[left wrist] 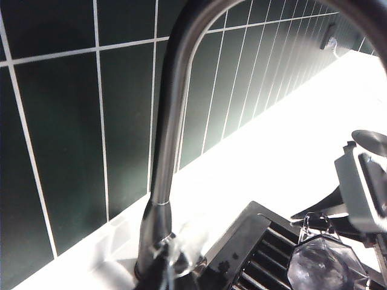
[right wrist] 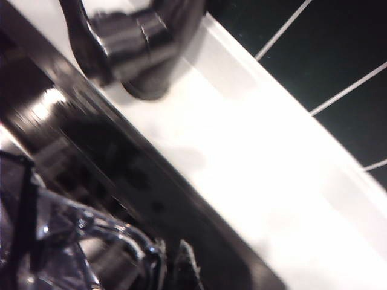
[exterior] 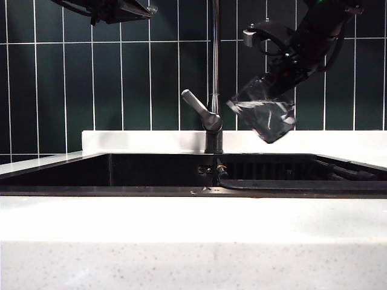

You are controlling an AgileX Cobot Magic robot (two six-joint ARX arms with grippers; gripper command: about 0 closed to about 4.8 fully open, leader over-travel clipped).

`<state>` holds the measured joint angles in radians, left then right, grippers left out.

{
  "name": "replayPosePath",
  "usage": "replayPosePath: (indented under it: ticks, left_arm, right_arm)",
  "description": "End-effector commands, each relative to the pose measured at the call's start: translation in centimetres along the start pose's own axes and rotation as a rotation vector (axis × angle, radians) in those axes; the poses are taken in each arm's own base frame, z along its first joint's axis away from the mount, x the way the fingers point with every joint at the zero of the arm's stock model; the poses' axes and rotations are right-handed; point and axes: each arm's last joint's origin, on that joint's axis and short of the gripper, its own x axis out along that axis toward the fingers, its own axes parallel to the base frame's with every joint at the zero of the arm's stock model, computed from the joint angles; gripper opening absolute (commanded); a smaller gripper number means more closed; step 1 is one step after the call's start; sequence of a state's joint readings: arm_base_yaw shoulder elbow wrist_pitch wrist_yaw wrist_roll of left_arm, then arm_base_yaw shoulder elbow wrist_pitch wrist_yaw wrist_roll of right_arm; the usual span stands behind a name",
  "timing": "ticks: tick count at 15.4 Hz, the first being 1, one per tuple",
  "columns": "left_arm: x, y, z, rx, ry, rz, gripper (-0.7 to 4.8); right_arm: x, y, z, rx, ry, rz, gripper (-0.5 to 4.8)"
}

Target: Pick up the mug next to the sink, go to the faucet to get some water, pour the water into the sink, and finally put the mug back to its place.

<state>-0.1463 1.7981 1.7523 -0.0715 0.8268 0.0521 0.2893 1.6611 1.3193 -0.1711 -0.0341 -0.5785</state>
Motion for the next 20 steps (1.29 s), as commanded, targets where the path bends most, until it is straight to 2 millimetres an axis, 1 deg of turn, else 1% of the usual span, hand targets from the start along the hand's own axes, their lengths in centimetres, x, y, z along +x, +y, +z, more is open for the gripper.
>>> replayPosePath:
  ticks: [1, 11, 14, 20]
  left_arm:
    - [-0.31, -0.32, 0.57, 0.013, -0.014, -0.003, -0.06]
    - [-0.43, -0.43, 0.77, -0.016, -0.017, 0.001, -0.06]
    - [-0.44, -0.44, 0.78, -0.024, -0.017, 0.000, -0.06]
    - [-0.45, -0.46, 0.78, -0.035, -0.017, -0.006, -0.06]
  right_arm:
    - [-1.02, -0.70, 0.87, -0.144, -0.017, -0.088, -0.02]
    - [-1.10, -0.71, 0.92, -0.471, 0.058, -0.152, -0.01]
    - [-1.10, -0.75, 0.96, -0.511, 0.062, -0.160, -0.02]
    - [-1.15, -1.03, 1.21, -0.670, 0.080, -0.207, -0.01]
